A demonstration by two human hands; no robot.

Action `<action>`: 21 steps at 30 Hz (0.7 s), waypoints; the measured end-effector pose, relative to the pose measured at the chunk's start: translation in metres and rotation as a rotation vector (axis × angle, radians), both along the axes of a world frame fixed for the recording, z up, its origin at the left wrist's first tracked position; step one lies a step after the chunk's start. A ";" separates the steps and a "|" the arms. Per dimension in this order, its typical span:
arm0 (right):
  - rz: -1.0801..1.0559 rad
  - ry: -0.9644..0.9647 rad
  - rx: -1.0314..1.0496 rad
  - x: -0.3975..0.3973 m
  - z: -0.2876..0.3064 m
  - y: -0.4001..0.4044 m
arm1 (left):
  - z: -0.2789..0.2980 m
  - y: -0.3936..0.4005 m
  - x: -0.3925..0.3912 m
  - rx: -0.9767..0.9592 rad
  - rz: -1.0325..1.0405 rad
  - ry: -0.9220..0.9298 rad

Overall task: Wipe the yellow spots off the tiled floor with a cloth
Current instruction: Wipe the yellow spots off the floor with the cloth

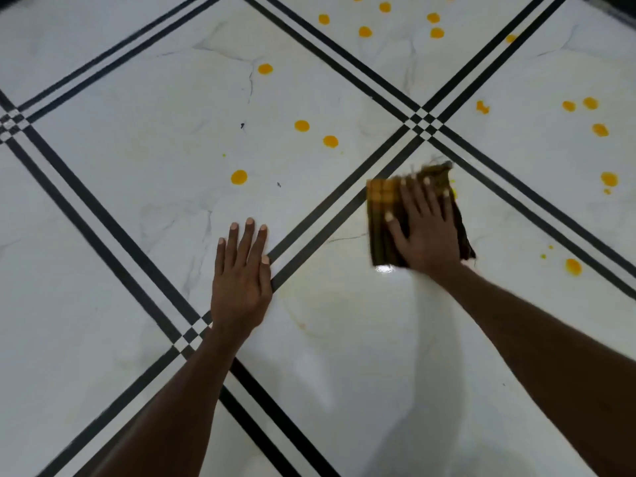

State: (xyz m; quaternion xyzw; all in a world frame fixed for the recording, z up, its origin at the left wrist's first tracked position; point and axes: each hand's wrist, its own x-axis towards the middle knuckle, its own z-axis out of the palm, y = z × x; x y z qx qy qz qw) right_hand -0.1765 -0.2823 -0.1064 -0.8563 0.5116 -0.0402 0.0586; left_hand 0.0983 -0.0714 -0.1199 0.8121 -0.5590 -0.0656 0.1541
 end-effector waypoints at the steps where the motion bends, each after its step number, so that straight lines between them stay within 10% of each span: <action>1: -0.073 -0.014 0.023 0.021 0.000 -0.026 | -0.001 0.000 0.000 0.000 0.000 -0.004; 9: 0.554 0.046 0.025 0.037 0.005 0.058 | 0.000 0.002 -0.002 -0.002 -0.005 0.007; 15: -0.115 -0.013 0.012 -0.009 0.005 -0.087 | 0.007 -0.052 -0.036 -0.077 -0.127 0.085; 21: 0.401 0.021 -0.044 0.009 0.000 -0.017 | -0.002 -0.116 -0.072 -0.010 -0.250 0.032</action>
